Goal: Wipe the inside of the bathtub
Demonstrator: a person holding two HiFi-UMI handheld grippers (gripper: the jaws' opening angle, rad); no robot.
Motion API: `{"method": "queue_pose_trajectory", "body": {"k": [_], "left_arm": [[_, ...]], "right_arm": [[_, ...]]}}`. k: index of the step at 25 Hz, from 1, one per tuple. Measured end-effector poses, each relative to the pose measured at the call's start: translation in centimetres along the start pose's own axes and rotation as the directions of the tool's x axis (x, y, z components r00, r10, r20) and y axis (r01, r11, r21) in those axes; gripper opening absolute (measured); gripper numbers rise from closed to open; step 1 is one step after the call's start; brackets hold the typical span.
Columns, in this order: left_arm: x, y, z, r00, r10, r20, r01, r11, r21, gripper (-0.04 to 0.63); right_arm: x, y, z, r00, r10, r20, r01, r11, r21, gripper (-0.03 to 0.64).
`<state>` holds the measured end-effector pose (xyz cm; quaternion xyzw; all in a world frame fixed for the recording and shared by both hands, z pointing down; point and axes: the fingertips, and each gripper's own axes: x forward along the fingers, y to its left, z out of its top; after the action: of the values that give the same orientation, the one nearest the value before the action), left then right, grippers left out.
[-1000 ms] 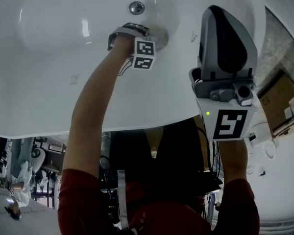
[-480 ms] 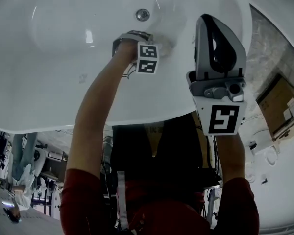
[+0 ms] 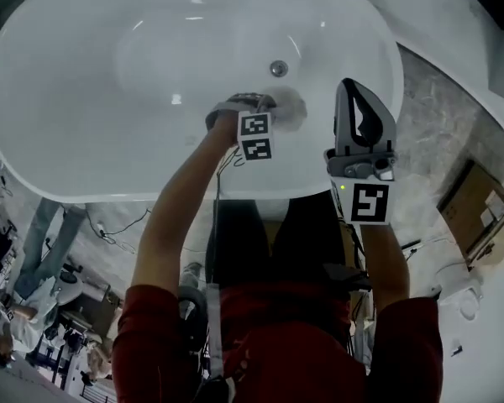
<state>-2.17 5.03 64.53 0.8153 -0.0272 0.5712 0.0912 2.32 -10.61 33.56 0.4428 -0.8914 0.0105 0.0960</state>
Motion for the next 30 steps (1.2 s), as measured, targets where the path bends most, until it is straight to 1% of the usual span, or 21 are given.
{"method": "queue_pose_trajectory", "body": {"k": [3,5,7,8,10,13,15,17,20,21,22,23,24,25,27,30], "left_arm": [[-6.2,1.1,0.8,0.994,0.079,0.069,-0.074,0.994,-0.081,0.094],[-10.5,2.0,1.8,0.98,0.157,0.126,-0.141,0.982,-0.129,0.094],[-15.3,2.5,3.1,0.953,0.24,0.186,-0.205,0.96,-0.191,0.094],[-17.8,2.6,3.7,0.934,0.284,0.216,-0.235,0.945,-0.226,0.094],[-22.9,2.5,4.9,0.888,0.374,0.268,-0.295,0.91,-0.293,0.094],[-30.0,1.9,6.0,0.799,0.507,0.322,-0.373,0.84,-0.394,0.094],[-34.5,1.5,6.3,0.73,0.59,0.345,-0.417,0.784,-0.46,0.095],[-39.2,1.1,6.2,0.65,0.67,0.359,-0.454,0.721,-0.523,0.095],[-46.1,0.8,4.8,0.519,0.767,0.376,-0.479,0.626,-0.616,0.095],[-48.4,0.8,4.1,0.476,0.792,0.381,-0.48,0.597,-0.642,0.095],[-50.6,0.6,3.4,0.435,0.812,0.389,-0.479,0.574,-0.664,0.095],[-52.8,0.4,2.7,0.396,0.827,0.4,-0.476,0.557,-0.68,0.095],[-54.9,0.1,2.1,0.362,0.837,0.41,-0.477,0.544,-0.69,0.095],[-56.7,-0.3,1.5,0.334,0.846,0.416,-0.483,0.532,-0.695,0.095],[-60.1,-0.9,0.3,0.287,0.863,0.416,-0.507,0.505,-0.699,0.095],[-64.4,-1.2,-0.2,0.219,0.883,0.415,-0.53,0.465,-0.71,0.095]], "right_arm": [[-0.3,0.3,3.5,1.0,-0.021,0.02,0.022,1.0,-0.022,0.012],[-0.2,0.5,6.0,0.999,-0.032,0.042,0.033,0.999,-0.04,0.012],[-0.6,0.8,8.9,0.997,-0.039,0.063,0.043,0.998,-0.054,0.012],[-0.9,0.9,10.5,0.996,-0.042,0.075,0.047,0.997,-0.056,0.012],[-1.5,1.5,13.7,0.994,-0.046,0.096,0.051,0.997,-0.055,0.012],[-3.0,2.5,17.8,0.991,-0.059,0.123,0.067,0.995,-0.067,0.012],[-4.1,3.4,20.7,0.986,-0.066,0.151,0.077,0.995,-0.07,0.012],[-5.0,4.7,23.5,0.982,-0.072,0.175,0.085,0.994,-0.069,0.012],[-5.7,7.4,27.1,0.975,-0.077,0.206,0.099,0.99,-0.096,0.012],[-5.7,8.4,28.2,0.973,-0.082,0.217,0.109,0.987,-0.119,0.012],[-5.8,9.5,29.3,0.97,-0.092,0.224,0.127,0.981,-0.144,0.012],[-6.0,10.3,30.3,0.967,-0.111,0.228,0.15,0.975,-0.161,0.012],[-6.4,11.1,31.2,0.964,-0.138,0.227,0.177,0.971,-0.159,0.012],[-6.9,11.6,32.2,0.959,-0.168,0.227,0.202,0.969,-0.139,0.012],[-7.8,12.6,34.3,0.948,-0.217,0.232,0.242,0.966,-0.086,0.012],[-8.5,13.5,37.3,0.936,-0.24,0.258,0.265,0.962,-0.067,0.012]]}}
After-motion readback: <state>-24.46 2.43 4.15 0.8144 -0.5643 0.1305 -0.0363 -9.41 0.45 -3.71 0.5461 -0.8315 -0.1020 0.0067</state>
